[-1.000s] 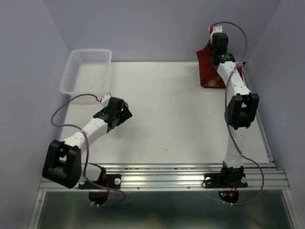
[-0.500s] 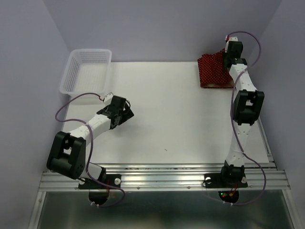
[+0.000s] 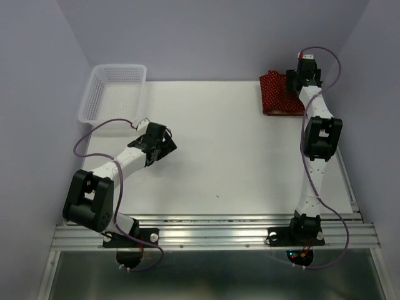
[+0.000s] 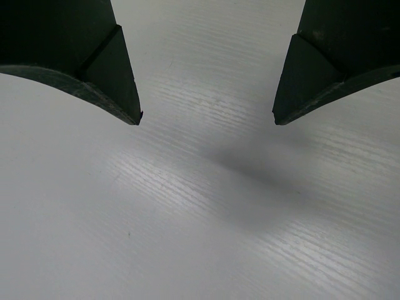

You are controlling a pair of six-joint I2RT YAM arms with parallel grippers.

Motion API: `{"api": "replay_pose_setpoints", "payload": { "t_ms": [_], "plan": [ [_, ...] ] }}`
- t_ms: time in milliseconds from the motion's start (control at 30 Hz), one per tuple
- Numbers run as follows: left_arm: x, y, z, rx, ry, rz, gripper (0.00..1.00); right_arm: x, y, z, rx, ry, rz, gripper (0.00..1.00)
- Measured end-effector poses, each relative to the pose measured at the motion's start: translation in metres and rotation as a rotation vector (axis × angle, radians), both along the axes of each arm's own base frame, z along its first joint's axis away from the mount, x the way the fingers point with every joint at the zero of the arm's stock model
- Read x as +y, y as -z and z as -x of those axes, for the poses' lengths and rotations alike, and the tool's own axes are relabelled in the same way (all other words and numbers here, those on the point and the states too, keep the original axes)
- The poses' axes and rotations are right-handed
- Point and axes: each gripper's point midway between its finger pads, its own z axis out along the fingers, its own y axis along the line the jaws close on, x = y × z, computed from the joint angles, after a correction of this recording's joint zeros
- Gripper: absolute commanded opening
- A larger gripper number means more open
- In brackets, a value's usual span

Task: Fold and stack the skirts
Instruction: Neatly place the folded skirt to the corner

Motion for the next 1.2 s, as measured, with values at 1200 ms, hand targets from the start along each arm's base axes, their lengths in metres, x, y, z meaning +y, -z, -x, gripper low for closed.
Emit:
{"api": "replay_pose_setpoints", "payload": {
  "t_ms": [1200],
  "plan": [
    [0.042, -0.141, 0.095, -0.389, -0.054, 0.169, 0.99, 0.096, -0.062, 0.368, -0.268, 0.166, -0.586, 1.00]
  ]
}}
